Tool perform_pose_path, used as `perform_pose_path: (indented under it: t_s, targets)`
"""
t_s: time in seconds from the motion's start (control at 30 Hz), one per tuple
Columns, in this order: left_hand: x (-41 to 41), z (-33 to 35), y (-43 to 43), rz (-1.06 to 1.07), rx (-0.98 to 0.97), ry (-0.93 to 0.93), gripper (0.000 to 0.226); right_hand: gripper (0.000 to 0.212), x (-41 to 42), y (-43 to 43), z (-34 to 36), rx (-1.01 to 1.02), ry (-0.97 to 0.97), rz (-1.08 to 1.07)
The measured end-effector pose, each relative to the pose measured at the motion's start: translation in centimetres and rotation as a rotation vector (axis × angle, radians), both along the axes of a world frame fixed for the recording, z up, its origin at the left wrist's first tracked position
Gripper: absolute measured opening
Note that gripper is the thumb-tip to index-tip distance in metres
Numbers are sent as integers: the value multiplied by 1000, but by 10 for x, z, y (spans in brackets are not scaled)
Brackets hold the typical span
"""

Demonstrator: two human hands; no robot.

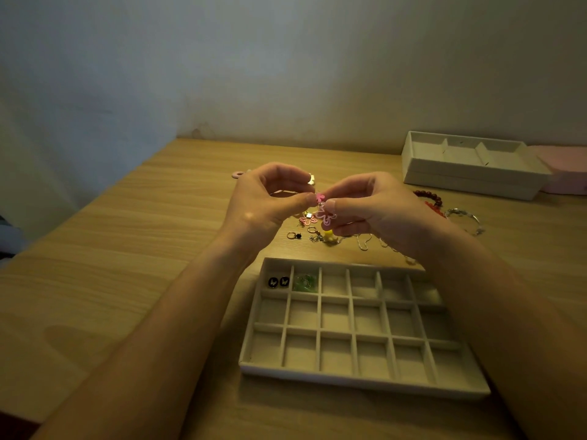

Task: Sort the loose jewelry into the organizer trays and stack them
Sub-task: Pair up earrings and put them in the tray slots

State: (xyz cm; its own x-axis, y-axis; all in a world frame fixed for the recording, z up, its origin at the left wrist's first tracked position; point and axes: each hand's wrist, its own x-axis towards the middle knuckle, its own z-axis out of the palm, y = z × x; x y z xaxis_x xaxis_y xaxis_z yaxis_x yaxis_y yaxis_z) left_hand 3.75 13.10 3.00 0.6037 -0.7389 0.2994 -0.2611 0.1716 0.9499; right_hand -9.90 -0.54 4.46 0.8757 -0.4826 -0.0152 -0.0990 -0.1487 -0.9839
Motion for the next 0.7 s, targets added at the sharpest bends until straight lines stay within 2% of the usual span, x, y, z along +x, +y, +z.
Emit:
perform_pose_path:
  t_s: [0.17, 0.27, 0.33, 0.43, 0.7]
  targets:
    - [-9, 3, -1, 11, -1, -56, 31, 20, -4, 9, 6, -45, -16, -75]
    - [-14, 3, 0, -8, 29, -57, 26, 17, -12, 12, 10, -65, 2, -104]
    - [-20, 2, 5, -39, 102, -26, 23, 17, -19, 14, 15, -60, 12, -106]
    - [-30, 2, 16, -88, 231, -28, 32, 19, -27, 23, 20, -26, -1, -114]
    - [-46, 12, 32, -74, 204, -16, 9, 14, -37, 43, 24, -96, -28, -189]
